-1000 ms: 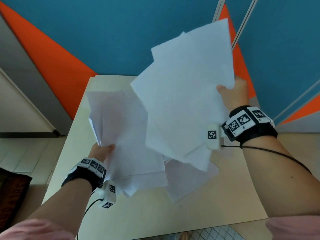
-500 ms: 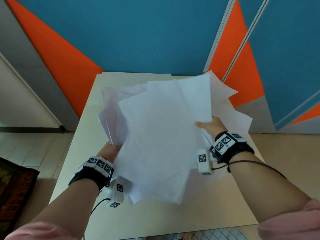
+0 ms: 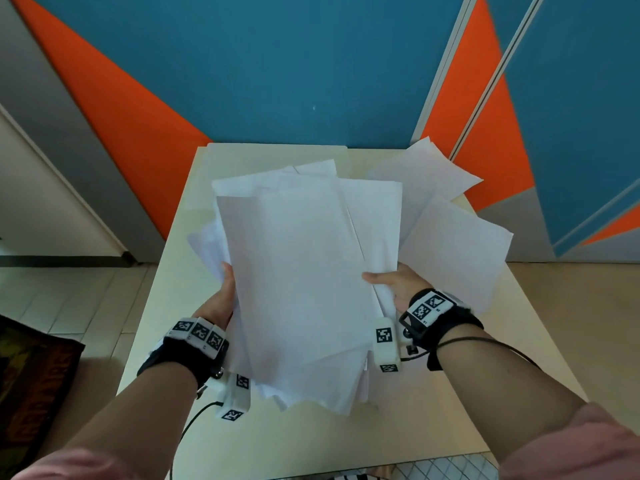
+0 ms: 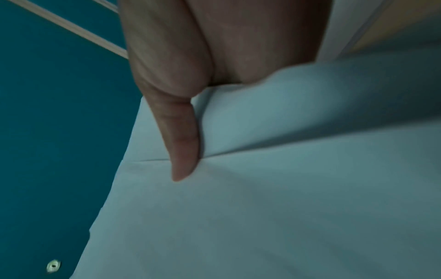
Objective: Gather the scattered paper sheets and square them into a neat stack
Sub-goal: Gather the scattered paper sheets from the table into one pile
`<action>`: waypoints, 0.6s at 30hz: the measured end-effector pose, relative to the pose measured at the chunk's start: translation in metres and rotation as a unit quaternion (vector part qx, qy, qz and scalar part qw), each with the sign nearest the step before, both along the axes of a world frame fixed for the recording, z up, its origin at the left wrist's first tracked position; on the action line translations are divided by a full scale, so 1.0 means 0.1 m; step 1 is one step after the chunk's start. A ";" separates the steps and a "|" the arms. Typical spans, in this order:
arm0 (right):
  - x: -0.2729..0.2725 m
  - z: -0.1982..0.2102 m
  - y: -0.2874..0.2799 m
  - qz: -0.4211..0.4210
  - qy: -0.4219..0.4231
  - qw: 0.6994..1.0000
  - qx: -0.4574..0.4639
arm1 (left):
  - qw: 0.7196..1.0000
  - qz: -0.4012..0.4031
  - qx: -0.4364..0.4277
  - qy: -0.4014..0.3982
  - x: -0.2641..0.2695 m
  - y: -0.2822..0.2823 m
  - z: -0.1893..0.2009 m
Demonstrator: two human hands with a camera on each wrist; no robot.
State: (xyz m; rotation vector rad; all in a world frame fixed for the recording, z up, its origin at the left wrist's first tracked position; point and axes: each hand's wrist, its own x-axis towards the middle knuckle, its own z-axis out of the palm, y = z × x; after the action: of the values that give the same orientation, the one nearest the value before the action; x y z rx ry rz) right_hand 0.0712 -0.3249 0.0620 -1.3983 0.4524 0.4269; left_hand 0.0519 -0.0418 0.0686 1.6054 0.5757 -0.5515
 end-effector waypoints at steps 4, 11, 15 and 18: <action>-0.06 -0.03 0.10 0.020 0.010 1.000 0.013 | 0.998 0.035 -0.041 -0.013 0.00 0.10 -0.12; -0.05 0.04 0.36 0.093 -0.016 0.995 -0.040 | 0.989 -0.089 -0.116 0.006 0.01 0.28 -0.30; -0.02 0.00 0.42 0.075 -0.013 0.997 -0.031 | 0.996 -0.013 -0.094 0.001 0.00 0.36 -0.38; 0.01 -0.05 0.46 0.092 -0.009 0.996 -0.012 | 0.999 -0.003 -0.050 0.017 0.01 0.37 -0.45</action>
State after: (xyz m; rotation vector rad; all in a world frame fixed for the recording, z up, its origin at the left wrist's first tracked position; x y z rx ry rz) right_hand 0.0720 -0.2785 0.0566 -1.4720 0.3159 0.5584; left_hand 0.0534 -0.0044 0.0236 1.5063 0.5611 -0.6035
